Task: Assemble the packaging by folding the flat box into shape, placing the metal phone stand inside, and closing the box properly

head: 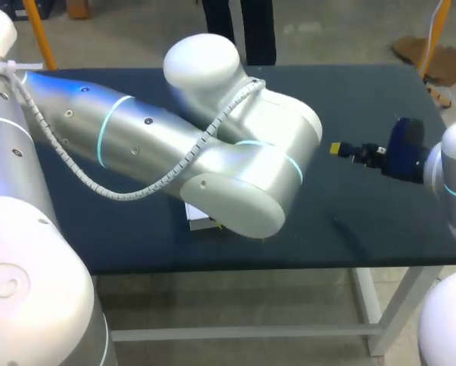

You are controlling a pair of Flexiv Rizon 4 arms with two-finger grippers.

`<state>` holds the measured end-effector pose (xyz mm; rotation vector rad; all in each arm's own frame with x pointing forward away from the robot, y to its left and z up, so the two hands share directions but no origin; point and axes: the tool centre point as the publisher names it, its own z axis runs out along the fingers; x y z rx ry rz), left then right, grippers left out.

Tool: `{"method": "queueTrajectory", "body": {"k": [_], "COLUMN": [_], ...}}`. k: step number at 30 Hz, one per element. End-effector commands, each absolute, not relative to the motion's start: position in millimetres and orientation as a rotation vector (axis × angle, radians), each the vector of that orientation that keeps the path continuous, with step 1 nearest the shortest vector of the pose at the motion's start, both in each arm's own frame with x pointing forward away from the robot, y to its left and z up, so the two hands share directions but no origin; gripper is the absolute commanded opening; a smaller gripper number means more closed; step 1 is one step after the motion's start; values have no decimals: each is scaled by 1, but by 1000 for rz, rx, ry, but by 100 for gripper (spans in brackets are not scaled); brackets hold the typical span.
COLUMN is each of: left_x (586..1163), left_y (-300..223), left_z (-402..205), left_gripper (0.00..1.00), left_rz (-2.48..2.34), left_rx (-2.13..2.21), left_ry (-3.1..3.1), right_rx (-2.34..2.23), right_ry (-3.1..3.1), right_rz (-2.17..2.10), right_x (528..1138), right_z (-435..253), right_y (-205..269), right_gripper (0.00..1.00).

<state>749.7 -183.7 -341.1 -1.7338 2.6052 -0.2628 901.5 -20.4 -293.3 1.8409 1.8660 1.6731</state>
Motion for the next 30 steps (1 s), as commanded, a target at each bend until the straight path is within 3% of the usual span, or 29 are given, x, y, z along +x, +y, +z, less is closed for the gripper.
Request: {"method": "queueTrajectory", "body": {"k": [1, 11, 30], "left_x": [749, 757, 797], "left_y": [-187, -177, -171], "left_z": [-345, -371, -397], "left_gripper": [100, 100, 100], "left_rz": [-267, -236, -182], "left_rx": [-1754, -1961, -2120], "left_ry": [2538, 2354, 2254], "right_rx": [1679, 1242, 1097], "right_ry": [1850, 1842, 1888], "right_rz": [1703, 1715, 1627], "right_x": [902, 918, 951], "right_z": [-291, -289, -279], "right_y": [-23, -40, -42], "right_gripper": [100, 100, 100]}}
